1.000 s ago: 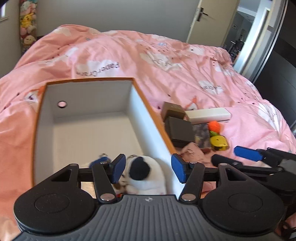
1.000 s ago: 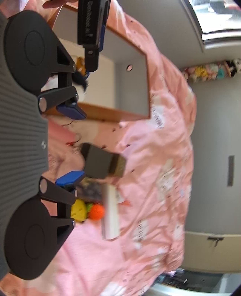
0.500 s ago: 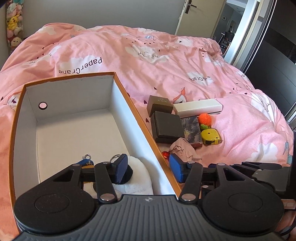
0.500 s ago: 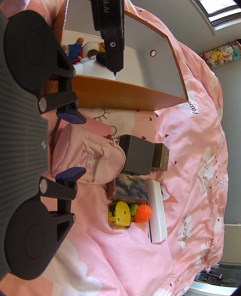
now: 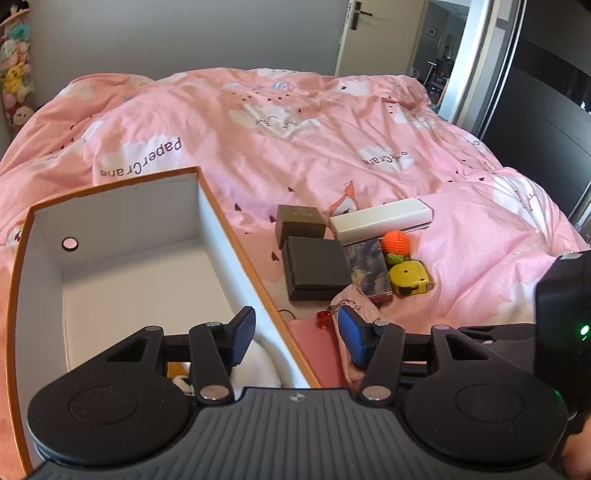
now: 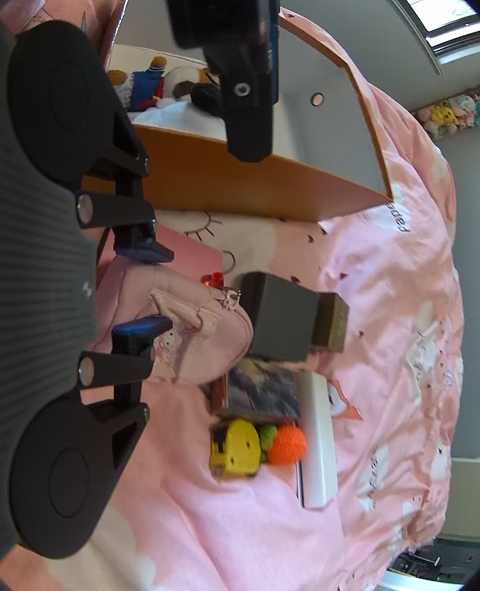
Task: Organize objects
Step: 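Withdraw both tools from the box toward the pink backpack, then grasp the pink backpack strap with the right tool and lift it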
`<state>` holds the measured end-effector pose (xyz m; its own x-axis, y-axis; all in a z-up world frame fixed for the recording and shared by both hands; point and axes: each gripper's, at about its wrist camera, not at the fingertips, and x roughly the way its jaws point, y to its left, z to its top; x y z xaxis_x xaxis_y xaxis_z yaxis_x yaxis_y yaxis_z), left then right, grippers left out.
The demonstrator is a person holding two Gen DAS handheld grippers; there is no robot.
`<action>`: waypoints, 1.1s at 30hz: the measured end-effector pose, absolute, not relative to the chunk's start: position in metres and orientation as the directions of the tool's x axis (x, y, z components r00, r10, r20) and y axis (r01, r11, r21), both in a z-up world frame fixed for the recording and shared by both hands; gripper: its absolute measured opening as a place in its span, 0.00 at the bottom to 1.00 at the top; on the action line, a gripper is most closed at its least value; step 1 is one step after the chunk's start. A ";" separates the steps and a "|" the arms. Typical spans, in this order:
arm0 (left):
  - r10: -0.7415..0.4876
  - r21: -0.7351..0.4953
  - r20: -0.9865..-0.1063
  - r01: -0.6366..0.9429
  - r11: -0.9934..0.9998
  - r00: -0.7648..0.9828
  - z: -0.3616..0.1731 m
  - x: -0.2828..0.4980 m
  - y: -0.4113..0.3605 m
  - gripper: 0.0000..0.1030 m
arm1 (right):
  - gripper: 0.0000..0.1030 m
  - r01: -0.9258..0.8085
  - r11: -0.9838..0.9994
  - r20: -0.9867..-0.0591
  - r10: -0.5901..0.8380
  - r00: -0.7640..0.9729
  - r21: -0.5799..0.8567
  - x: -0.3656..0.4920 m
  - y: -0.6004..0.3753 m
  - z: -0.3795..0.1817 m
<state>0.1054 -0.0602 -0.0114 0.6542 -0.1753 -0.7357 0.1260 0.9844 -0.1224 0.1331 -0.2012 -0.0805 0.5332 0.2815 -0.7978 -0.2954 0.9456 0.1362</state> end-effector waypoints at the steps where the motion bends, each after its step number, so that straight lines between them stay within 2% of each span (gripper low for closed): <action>1: -0.179 -0.122 -0.736 0.133 0.984 0.652 -0.011 0.105 -0.062 0.59 | 0.30 -0.280 0.949 -0.795 0.282 0.537 0.148 0.132 -0.208 -0.078; 6: -0.211 -0.118 -0.757 0.188 0.975 0.618 -0.013 0.108 -0.076 0.53 | 0.16 -0.191 0.971 -0.785 0.232 0.574 0.147 0.130 -0.241 -0.067; 8: -0.241 -0.138 -0.770 0.215 0.967 0.591 -0.016 0.112 -0.082 0.48 | 0.16 -0.158 0.980 -0.787 0.194 0.586 0.123 0.131 -0.254 -0.067; 11: -0.282 -0.166 -0.792 0.253 0.953 0.541 -0.020 0.121 -0.089 0.40 | 0.16 -0.119 0.979 -0.793 0.202 0.574 0.163 0.135 -0.272 -0.071; 16: -0.318 -0.179 -0.846 0.332 0.926 0.428 -0.027 0.142 -0.100 0.40 | 0.20 -0.094 0.974 -0.789 0.221 0.573 0.204 0.139 -0.285 -0.073; 19: -0.330 -0.198 -0.868 0.349 0.916 0.372 -0.031 0.154 -0.106 0.40 | 0.20 -0.071 0.953 -0.770 0.281 0.573 0.295 0.141 -0.297 -0.071; 20: -0.332 -0.200 -0.872 0.356 0.913 0.360 -0.033 0.158 -0.109 0.40 | 0.22 -0.061 0.944 -0.761 0.300 0.575 0.326 0.143 -0.300 -0.071; 22: -0.319 -0.187 -0.883 0.365 0.912 0.343 -0.037 0.166 -0.116 0.40 | 0.33 -0.044 0.925 -0.746 0.332 0.577 0.378 0.147 -0.306 -0.070; 23: -0.307 -0.173 -0.890 0.373 0.912 0.338 -0.038 0.169 -0.120 0.40 | 0.41 -0.043 0.917 -0.741 0.347 0.574 0.396 0.150 -0.308 -0.070; 25: -0.284 -0.147 -0.903 0.390 0.909 0.321 -0.043 0.175 -0.128 0.40 | 0.43 -0.054 0.907 -0.737 0.374 0.564 0.418 0.155 -0.308 -0.071; 26: -0.276 -0.140 -0.911 0.400 0.906 0.305 -0.046 0.179 -0.131 0.40 | 0.47 -0.069 0.903 -0.737 0.388 0.554 0.423 0.157 -0.306 -0.072; 27: -0.272 -0.141 -0.920 0.408 0.902 0.283 -0.050 0.183 -0.133 0.37 | 0.55 -0.087 0.902 -0.738 0.399 0.544 0.423 0.160 -0.303 -0.074; 29: -0.237 -0.122 -0.941 0.412 0.903 0.242 -0.058 0.191 -0.138 0.37 | 0.55 -0.095 0.916 -0.756 0.377 0.536 0.389 0.165 -0.298 -0.080; 31: -0.194 -0.088 -0.958 0.423 0.902 0.214 -0.065 0.196 -0.144 0.37 | 0.50 -0.107 0.914 -0.760 0.386 0.523 0.391 0.168 -0.297 -0.088; 32: -0.180 -0.076 -0.962 0.431 0.899 0.205 -0.068 0.197 -0.147 0.37 | 0.38 -0.113 0.897 -0.747 0.421 0.514 0.428 0.168 -0.300 -0.092; 33: -0.160 -0.065 -0.970 0.437 0.897 0.185 -0.072 0.199 -0.151 0.37 | 0.32 -0.106 0.878 -0.731 0.451 0.512 0.467 0.168 -0.305 -0.094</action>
